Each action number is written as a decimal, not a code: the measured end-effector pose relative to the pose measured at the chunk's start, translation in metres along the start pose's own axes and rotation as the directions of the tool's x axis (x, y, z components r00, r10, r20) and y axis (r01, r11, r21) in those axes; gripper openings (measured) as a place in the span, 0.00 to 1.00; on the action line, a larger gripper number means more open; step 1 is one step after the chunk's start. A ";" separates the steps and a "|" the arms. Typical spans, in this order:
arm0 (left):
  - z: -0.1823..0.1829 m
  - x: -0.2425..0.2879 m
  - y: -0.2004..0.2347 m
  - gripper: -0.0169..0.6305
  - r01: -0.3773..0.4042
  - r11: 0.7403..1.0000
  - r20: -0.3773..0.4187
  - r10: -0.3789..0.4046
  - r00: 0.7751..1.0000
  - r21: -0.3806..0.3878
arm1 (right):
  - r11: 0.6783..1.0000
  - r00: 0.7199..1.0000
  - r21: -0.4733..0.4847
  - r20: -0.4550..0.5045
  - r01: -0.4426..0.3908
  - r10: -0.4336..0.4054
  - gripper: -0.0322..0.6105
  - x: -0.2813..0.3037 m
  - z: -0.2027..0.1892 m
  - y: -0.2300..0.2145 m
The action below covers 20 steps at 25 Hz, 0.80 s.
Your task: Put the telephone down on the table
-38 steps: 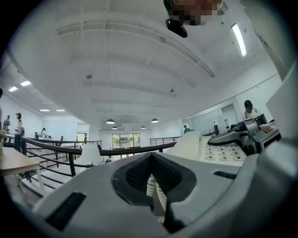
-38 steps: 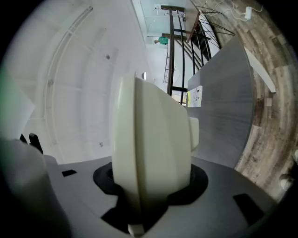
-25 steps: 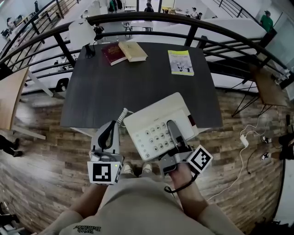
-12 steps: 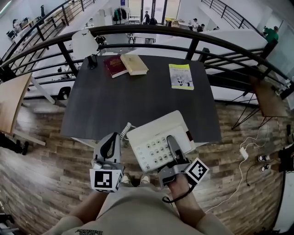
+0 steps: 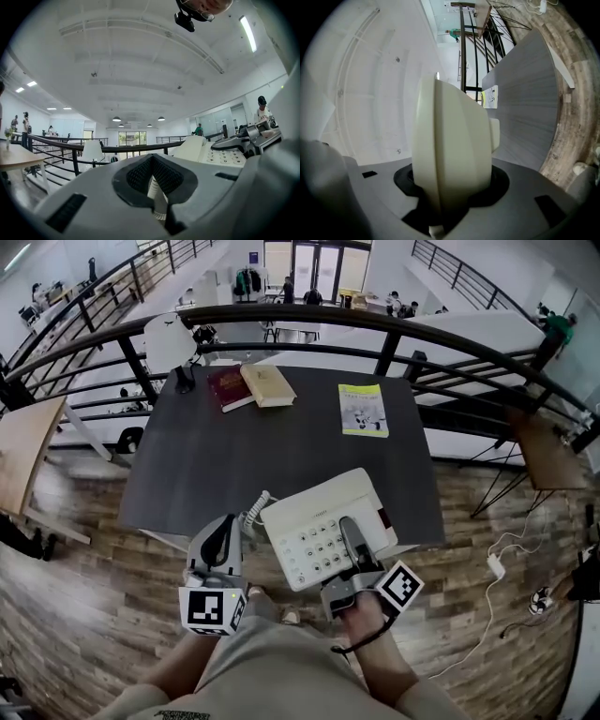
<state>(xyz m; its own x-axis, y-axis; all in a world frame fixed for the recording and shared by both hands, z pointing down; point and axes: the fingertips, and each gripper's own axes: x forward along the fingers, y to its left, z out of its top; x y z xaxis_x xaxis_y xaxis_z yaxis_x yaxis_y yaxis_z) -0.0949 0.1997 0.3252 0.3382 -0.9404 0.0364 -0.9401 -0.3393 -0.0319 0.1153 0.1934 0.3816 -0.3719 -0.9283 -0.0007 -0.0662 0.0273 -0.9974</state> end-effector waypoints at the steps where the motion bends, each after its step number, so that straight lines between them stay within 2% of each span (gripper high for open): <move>1: 0.000 0.003 -0.001 0.03 0.003 1.000 -0.001 -0.003 1.000 -0.006 | 1.000 1.000 0.003 0.004 0.000 0.000 0.38 0.002 0.003 -0.001; 8: -0.002 0.038 0.000 0.03 0.032 0.999 -0.002 -0.032 0.999 -0.008 | 1.000 1.000 0.005 0.024 0.004 -0.004 0.38 0.028 0.024 -0.007; 20: -0.007 0.134 0.026 0.03 0.079 0.997 -0.012 -0.080 0.997 -0.013 | 1.000 1.000 0.007 0.027 0.014 -0.014 0.38 0.106 0.055 -0.023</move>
<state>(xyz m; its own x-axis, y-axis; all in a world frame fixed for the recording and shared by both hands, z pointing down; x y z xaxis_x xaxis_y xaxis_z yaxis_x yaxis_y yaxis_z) -0.0741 0.0651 0.3361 0.4114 -0.9101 0.0506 -0.9108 -0.4126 -0.0157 0.1280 0.0742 0.4001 -0.3455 -0.9383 0.0110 -0.0649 0.0122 -0.9978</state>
